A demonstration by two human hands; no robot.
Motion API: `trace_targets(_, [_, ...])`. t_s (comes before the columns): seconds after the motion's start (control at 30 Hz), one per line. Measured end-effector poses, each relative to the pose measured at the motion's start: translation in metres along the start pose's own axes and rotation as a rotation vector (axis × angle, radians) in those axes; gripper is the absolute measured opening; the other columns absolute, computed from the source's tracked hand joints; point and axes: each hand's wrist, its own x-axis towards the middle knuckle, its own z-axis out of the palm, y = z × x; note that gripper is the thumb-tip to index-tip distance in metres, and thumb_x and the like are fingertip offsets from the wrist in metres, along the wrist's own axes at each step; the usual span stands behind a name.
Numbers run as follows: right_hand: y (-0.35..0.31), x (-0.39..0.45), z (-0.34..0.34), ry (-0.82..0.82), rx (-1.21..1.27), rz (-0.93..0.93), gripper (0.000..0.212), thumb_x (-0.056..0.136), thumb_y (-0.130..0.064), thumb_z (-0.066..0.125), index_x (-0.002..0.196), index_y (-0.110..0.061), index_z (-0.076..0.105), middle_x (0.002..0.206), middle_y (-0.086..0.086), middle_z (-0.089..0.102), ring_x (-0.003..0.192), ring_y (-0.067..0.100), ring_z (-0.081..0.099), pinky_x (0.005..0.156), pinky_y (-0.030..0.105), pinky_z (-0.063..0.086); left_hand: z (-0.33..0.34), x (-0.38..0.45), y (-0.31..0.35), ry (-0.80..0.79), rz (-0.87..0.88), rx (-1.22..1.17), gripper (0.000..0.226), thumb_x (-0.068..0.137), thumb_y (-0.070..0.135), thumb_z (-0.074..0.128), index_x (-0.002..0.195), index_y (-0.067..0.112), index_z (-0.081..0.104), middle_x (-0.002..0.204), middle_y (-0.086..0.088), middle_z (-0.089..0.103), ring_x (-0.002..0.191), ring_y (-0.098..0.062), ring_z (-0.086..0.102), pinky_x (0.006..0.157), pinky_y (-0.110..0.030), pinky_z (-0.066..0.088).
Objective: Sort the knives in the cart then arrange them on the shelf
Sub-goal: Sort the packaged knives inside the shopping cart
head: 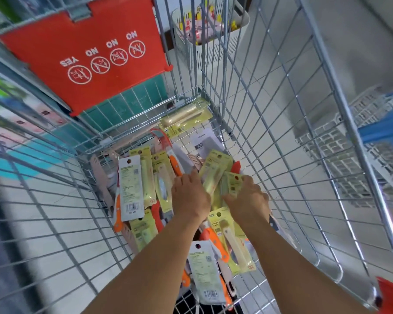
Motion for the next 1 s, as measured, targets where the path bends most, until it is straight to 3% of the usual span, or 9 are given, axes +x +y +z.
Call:
trace_targets(0.13, [-0.001, 0.003, 0.008, -0.046, -0.088, 0.039, 0.073, 0.089, -0.048, 0.056, 0.140, -0.008, 0.025, 0.142, 0.019, 0.032, 0.129, 0.037, 0.032, 0.108, 0.046, 0.031, 0.003, 0.005, 0.000, -0.041, 0.015, 0.060, 0.071, 0.090, 0.035, 0.056, 0.147, 0.012, 0.021, 0.137, -0.008, 0.045, 0.130, -0.029, 0.033, 0.107, -0.038, 0.030])
trace_targets(0.27, [-0.009, 0.008, 0.011, -0.055, -0.117, 0.031, 0.071, 0.088, -0.050, 0.057, 0.137, -0.009, 0.026, 0.141, 0.021, 0.033, 0.130, 0.038, 0.031, 0.107, 0.044, 0.031, 0.005, 0.012, -0.003, -0.017, -0.018, 0.003, 0.068, 0.083, 0.040, 0.061, 0.138, 0.010, 0.034, 0.127, -0.009, 0.051, 0.123, -0.030, 0.041, 0.109, -0.038, 0.030])
trace_targets(0.37, [-0.016, 0.014, 0.007, -0.037, -0.051, 0.055, 0.074, 0.083, -0.055, 0.059, 0.131, -0.008, 0.030, 0.132, 0.020, 0.042, 0.124, 0.037, 0.038, 0.099, 0.041, 0.035, 0.002, 0.015, -0.006, -0.045, -0.046, -0.235, 0.054, 0.081, 0.037, 0.065, 0.123, 0.010, 0.045, 0.115, -0.009, 0.055, 0.111, -0.030, 0.052, 0.100, -0.040, 0.041])
trace_targets(0.47, [-0.024, 0.019, -0.003, 0.010, 0.049, 0.044, 0.070, 0.080, -0.052, 0.062, 0.129, -0.013, 0.031, 0.125, 0.016, 0.045, 0.114, 0.037, 0.049, 0.095, 0.042, 0.042, -0.011, 0.017, -0.009, -0.067, -0.077, -0.550, 0.050, 0.080, 0.021, 0.066, 0.124, 0.008, 0.047, 0.114, -0.011, 0.053, 0.102, -0.031, 0.057, 0.079, -0.040, 0.050])
trace_targets(0.57, [-0.037, 0.023, -0.013, 0.063, 0.199, -0.003, 0.070, 0.076, -0.050, 0.066, 0.129, -0.020, 0.033, 0.118, 0.013, 0.051, 0.104, 0.036, 0.057, 0.087, 0.043, 0.049, -0.028, 0.022, -0.014, -0.003, -0.053, -0.602, 0.066, 0.083, 0.017, 0.066, 0.140, 0.011, 0.033, 0.133, -0.010, 0.042, 0.119, -0.026, 0.048, 0.091, -0.038, 0.046])
trace_targets(0.73, [-0.078, 0.045, -0.013, 0.053, 0.424, -0.024, 0.058, 0.078, -0.045, 0.069, 0.122, -0.020, 0.041, 0.111, 0.011, 0.056, 0.090, 0.030, 0.061, 0.071, 0.035, 0.050, -0.066, 0.058, -0.028, 0.177, 0.030, -0.490, 0.073, 0.082, 0.005, 0.066, 0.144, 0.017, 0.030, 0.134, -0.010, 0.041, 0.120, -0.025, 0.046, 0.093, -0.030, 0.042])
trace_targets(0.83, [-0.106, 0.066, -0.010, 0.024, 0.666, 0.039, 0.038, 0.081, -0.029, 0.068, 0.111, -0.018, 0.047, 0.096, 0.006, 0.062, 0.084, 0.026, 0.061, 0.074, 0.037, 0.053, -0.082, 0.087, -0.035, 0.175, 0.032, -0.392, 0.077, 0.080, -0.003, 0.058, 0.146, 0.021, 0.027, 0.134, -0.014, 0.039, 0.122, -0.029, 0.041, 0.100, -0.036, 0.039])
trace_targets(0.93, [-0.133, 0.085, -0.006, 0.006, 0.889, 0.109, 0.043, 0.080, -0.025, 0.069, 0.115, -0.014, 0.047, 0.079, 0.000, 0.057, 0.078, 0.025, 0.061, 0.077, 0.041, 0.055, -0.092, 0.111, -0.044, 0.204, 0.010, -0.293, 0.077, 0.077, -0.003, 0.059, 0.145, 0.017, 0.029, 0.127, -0.017, 0.044, 0.118, -0.032, 0.041, 0.096, -0.036, 0.035])
trace_targets(1.0, [-0.147, 0.096, -0.006, 0.037, 0.995, 0.138, 0.036, 0.079, -0.023, 0.068, 0.108, -0.014, 0.048, 0.079, 0.006, 0.064, 0.065, 0.025, 0.060, 0.060, 0.030, 0.055, -0.098, 0.123, -0.050, 0.236, 0.018, -0.270, 0.078, 0.076, 0.000, 0.062, 0.145, 0.017, 0.030, 0.123, -0.017, 0.046, 0.115, -0.033, 0.042, 0.093, -0.034, 0.034])
